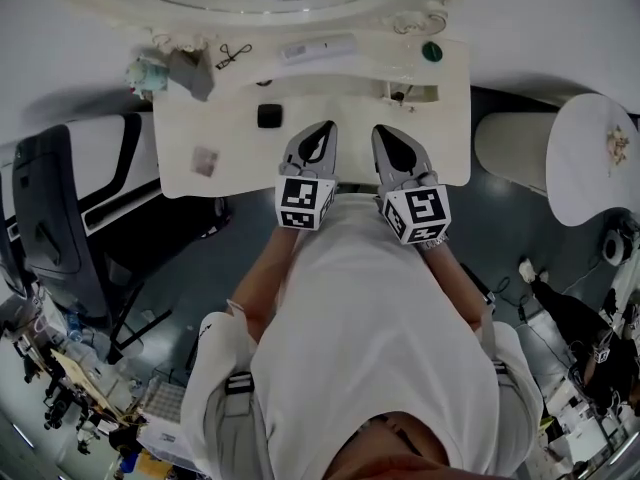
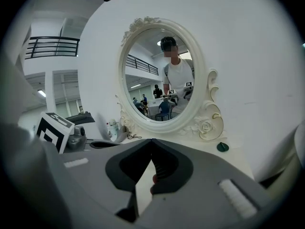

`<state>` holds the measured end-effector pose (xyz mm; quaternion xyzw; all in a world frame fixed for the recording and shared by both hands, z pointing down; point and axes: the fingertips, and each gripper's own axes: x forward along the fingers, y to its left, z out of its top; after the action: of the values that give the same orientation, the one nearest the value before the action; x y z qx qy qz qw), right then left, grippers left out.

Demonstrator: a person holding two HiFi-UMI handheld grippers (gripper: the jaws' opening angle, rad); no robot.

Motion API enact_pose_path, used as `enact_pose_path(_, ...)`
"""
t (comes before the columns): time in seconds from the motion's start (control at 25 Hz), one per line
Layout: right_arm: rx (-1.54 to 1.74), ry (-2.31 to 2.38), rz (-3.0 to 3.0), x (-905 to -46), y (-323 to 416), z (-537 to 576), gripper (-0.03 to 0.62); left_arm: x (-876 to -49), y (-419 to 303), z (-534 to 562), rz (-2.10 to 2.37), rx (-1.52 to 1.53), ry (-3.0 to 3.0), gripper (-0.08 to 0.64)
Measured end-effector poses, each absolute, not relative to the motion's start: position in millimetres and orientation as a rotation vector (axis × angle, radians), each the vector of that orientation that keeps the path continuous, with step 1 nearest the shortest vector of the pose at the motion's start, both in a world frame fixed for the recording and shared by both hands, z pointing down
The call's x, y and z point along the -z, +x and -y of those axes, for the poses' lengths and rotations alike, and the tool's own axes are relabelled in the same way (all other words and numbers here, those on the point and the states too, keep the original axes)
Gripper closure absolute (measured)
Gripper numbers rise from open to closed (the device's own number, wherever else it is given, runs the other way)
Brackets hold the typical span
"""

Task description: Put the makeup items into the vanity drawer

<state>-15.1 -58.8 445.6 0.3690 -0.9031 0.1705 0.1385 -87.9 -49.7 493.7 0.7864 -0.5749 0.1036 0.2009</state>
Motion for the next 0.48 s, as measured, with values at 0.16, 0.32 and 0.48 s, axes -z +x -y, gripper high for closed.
enact_pose_path(0.16, -0.478, 1.056, 2.629, -443.7, -40.9, 50.2, 0.583, -494.3, -107.4, 35.0, 1.609, -0.293, 2.194, 0.555)
enact_pose_path(0.32, -0.465, 1.069, 2.638, -441.0, -60.3, 41.2, 0.583, -487.2, -119.5, 23.6, 1.589, -0.305, 2.241, 0.555)
enact_pose_path(0.48, -0.459, 1.104, 2.639, -438.5, -72.7, 35.3, 0.583, -485.1, -134.4, 21.3, 1.571, -0.282, 2.260, 0.554)
